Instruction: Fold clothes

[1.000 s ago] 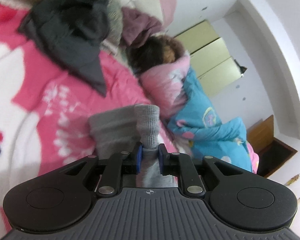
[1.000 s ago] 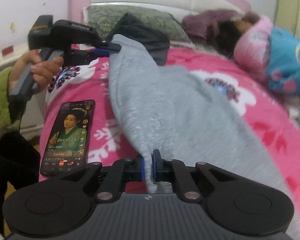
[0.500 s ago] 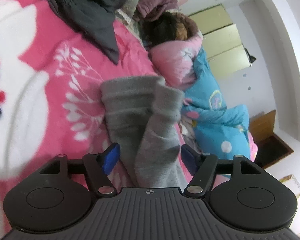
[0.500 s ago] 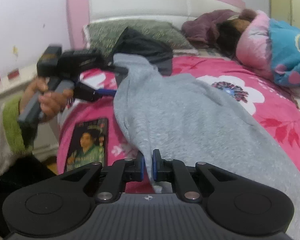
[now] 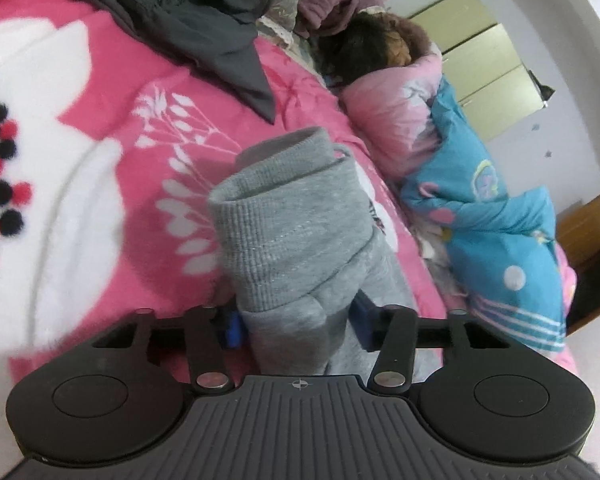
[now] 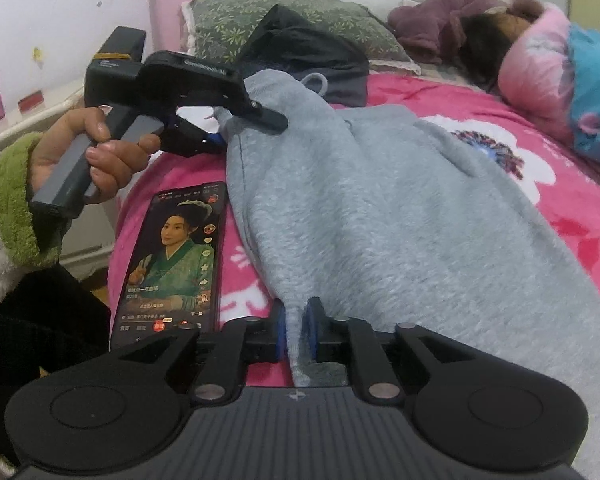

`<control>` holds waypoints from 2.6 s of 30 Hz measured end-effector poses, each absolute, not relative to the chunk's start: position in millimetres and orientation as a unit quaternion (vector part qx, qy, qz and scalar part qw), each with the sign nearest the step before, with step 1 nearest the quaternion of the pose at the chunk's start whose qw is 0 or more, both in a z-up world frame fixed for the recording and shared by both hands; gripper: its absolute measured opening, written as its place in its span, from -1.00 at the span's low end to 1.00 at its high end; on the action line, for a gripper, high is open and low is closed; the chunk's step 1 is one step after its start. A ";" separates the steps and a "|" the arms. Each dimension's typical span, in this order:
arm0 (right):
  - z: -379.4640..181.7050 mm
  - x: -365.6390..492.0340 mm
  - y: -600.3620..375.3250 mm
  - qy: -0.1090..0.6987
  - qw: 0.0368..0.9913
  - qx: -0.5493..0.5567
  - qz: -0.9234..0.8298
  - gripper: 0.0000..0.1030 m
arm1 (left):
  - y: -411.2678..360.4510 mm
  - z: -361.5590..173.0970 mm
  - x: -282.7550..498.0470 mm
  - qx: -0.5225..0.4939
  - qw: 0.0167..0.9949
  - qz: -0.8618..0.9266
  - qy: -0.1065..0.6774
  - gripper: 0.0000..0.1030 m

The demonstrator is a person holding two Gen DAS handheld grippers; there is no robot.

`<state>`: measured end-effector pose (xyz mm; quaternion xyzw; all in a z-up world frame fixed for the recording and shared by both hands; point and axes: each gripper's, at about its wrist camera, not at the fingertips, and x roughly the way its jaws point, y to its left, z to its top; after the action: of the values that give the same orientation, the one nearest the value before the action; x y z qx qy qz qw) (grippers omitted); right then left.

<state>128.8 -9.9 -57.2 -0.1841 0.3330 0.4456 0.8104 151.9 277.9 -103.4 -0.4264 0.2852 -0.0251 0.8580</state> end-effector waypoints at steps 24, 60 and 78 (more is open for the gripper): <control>-86.8 400.7 68.4 0.423 0.806 -0.033 0.413 0.57 | 266.2 -96.7 170.4 -0.410 0.873 -0.044 0.260 -0.36; -70.5 427.9 62.2 0.210 0.925 -0.177 0.262 -0.89 | 267.7 -102.0 187.5 -0.339 0.887 0.057 0.308 -0.80; -28.1 394.9 93.0 0.327 0.864 -0.083 0.375 0.05 | 270.1 -101.8 186.3 -0.351 0.881 0.063 0.311 -0.75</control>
<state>394.9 93.0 -28.1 -0.0835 0.3270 0.3747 0.8635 186.3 270.1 -101.8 -0.3508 0.3112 0.0633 0.8810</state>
